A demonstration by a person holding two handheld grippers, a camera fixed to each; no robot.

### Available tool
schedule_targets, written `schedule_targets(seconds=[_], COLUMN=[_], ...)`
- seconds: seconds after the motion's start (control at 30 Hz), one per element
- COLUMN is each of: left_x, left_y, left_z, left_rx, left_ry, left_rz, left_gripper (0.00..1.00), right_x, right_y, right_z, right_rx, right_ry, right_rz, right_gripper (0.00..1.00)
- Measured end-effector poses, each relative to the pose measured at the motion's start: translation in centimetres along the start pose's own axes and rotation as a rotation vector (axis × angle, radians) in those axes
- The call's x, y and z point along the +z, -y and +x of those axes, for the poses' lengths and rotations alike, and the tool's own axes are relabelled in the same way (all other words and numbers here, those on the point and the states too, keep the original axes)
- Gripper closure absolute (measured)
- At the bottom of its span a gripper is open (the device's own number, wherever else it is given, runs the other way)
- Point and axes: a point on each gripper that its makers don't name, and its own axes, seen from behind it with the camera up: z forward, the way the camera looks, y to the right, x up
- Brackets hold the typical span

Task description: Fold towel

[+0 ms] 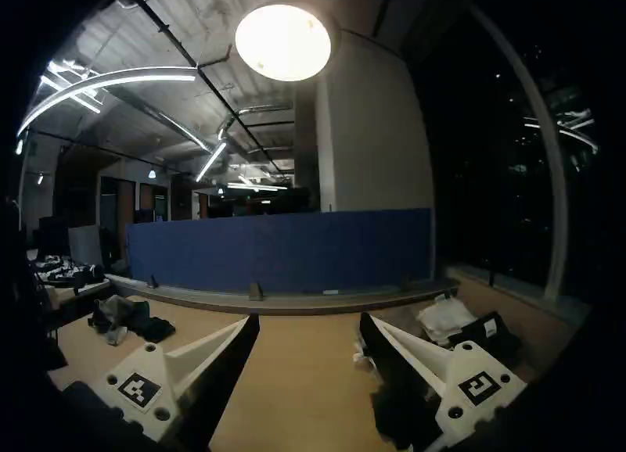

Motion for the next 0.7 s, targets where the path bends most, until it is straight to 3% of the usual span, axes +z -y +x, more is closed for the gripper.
schedule_targets(seconds=[0.27,0.47,0.7], left_x=[0.9,1.3,2.1], left_y=[0.9,1.5,2.4], left_z=[-1.4,-1.5,-3.1], left_rx=[0.034,0.031,0.012], left_ry=[0.003,-0.061,-0.093], left_rz=[0.029,0.037,0.055], left_gripper=[0.04,0.04,0.04], right_x=[0.2,0.2,0.8], right_y=[-0.7,-1.0,-1.8], right_z=[-0.9,-1.6,-2.5], right_rx=[-0.041,-0.046,-0.001], right_ry=[0.032,0.051,0.082], right_rz=[-0.04,-0.054,-0.082], right_gripper=[0.0,0.0,0.0])
